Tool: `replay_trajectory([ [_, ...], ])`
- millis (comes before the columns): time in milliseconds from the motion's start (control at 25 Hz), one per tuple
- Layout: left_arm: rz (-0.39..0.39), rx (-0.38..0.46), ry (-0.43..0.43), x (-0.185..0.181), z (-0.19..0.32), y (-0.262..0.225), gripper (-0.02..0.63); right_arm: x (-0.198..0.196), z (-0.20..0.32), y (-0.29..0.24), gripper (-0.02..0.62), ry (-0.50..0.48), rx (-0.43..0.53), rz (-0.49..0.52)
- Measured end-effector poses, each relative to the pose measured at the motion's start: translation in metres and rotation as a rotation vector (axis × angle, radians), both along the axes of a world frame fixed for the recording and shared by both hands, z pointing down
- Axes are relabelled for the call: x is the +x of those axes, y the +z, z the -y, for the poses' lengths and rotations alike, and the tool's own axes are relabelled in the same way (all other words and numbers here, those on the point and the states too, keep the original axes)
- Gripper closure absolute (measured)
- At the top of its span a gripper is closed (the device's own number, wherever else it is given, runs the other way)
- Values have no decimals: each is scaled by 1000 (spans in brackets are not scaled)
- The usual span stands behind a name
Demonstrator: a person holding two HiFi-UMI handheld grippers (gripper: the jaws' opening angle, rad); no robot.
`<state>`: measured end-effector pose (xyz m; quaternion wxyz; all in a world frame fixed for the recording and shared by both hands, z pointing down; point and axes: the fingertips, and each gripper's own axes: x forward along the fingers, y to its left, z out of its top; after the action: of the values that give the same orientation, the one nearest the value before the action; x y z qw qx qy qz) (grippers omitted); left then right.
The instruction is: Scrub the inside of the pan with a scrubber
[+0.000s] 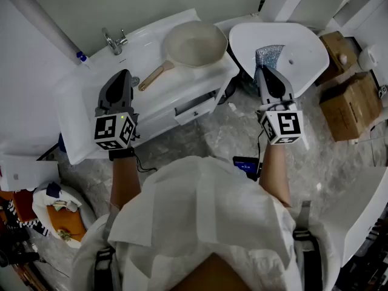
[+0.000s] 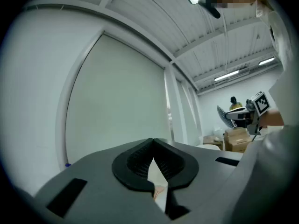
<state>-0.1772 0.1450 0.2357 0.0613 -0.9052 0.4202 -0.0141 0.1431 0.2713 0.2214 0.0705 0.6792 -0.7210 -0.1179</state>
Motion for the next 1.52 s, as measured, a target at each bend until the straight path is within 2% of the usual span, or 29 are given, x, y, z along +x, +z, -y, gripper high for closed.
replay_trajectory([
  [440,-15,6,-9,-5,9,-4,589,-2,9,-2,572,-11,1,10],
  [680,-18,2,-13,-15,9,-3,588,-12,12,-3,572,-37,26,67],
  [840,-23,-12,-1,-21,14,0,588,-22,19,-1,572,-50,2,67],
  [1040,-19,-34,37,-10,23,14,588,-20,33,14,572,-62,-51,74],
  [1280,-11,-73,27,-4,65,29,588,-14,98,27,572,-127,-94,93],
  [1520,26,-112,41,26,121,45,588,-1,181,40,572,-208,-155,90],
])
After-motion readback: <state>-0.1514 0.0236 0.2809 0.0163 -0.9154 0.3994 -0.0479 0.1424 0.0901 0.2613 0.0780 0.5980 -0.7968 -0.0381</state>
